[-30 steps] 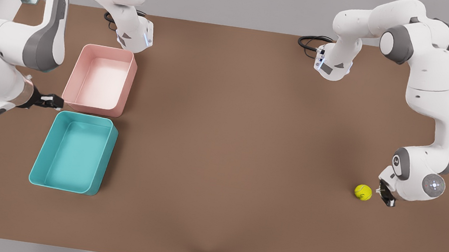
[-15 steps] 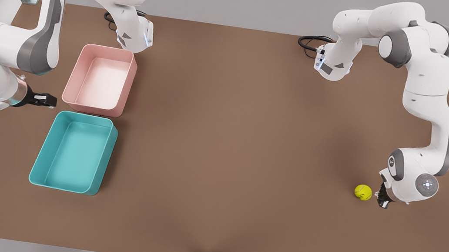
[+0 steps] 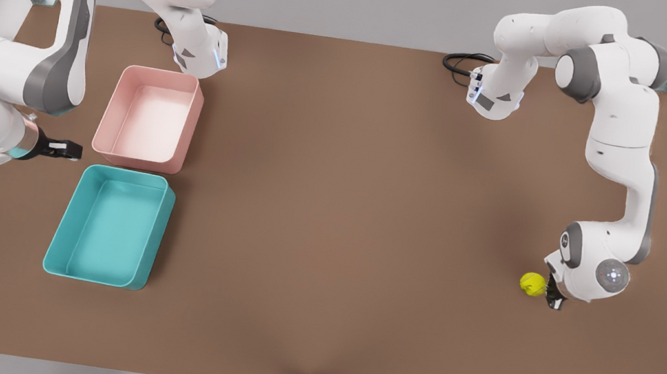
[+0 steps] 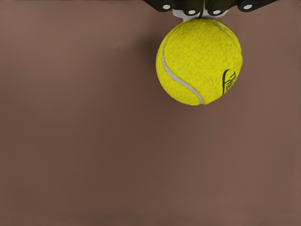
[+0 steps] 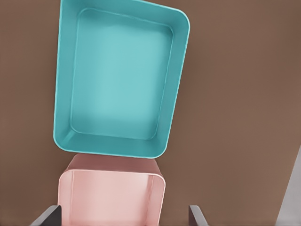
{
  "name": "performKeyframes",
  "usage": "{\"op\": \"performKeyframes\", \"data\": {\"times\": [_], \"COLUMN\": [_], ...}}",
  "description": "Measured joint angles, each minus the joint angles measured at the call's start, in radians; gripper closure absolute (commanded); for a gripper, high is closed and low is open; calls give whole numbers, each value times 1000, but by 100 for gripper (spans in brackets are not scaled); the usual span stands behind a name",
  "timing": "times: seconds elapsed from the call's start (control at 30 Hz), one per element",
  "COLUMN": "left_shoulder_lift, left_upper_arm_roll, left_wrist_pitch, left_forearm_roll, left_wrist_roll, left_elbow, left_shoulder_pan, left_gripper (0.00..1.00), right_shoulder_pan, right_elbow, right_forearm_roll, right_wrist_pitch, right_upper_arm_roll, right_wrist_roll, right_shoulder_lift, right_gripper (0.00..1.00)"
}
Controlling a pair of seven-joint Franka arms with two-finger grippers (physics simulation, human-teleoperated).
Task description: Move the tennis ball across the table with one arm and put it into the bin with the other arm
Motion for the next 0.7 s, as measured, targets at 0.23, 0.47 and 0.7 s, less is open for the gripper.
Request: {"op": "performKeyframes", "data": {"times": [0.23, 0.47, 0.7], "left_shoulder_lift": [-135, -278, -469], "left_upper_arm_roll": [-174, -13, 106], "left_wrist_pitch": [-205, -561, -843], "left_forearm_roll": [-162, -132, -205], "left_wrist_roll": [-301, -650, -1102], "left_elbow": [7, 213, 239], "left_shoulder_pan": [-200, -249, -319], "left_gripper": [79, 0, 0], "right_shoulder_pan": [0, 130, 389], "right_elbow": [0, -74, -300], "right_forearm_roll": [0, 29, 150], "right_wrist_pitch": [-3, 90, 366], "right_upper_arm_roll": [0, 5, -9], "right_wrist_roll": [-1, 40, 212], "right_shoulder_lift": [8, 142, 153], "right_gripper": [0, 0, 0]}}
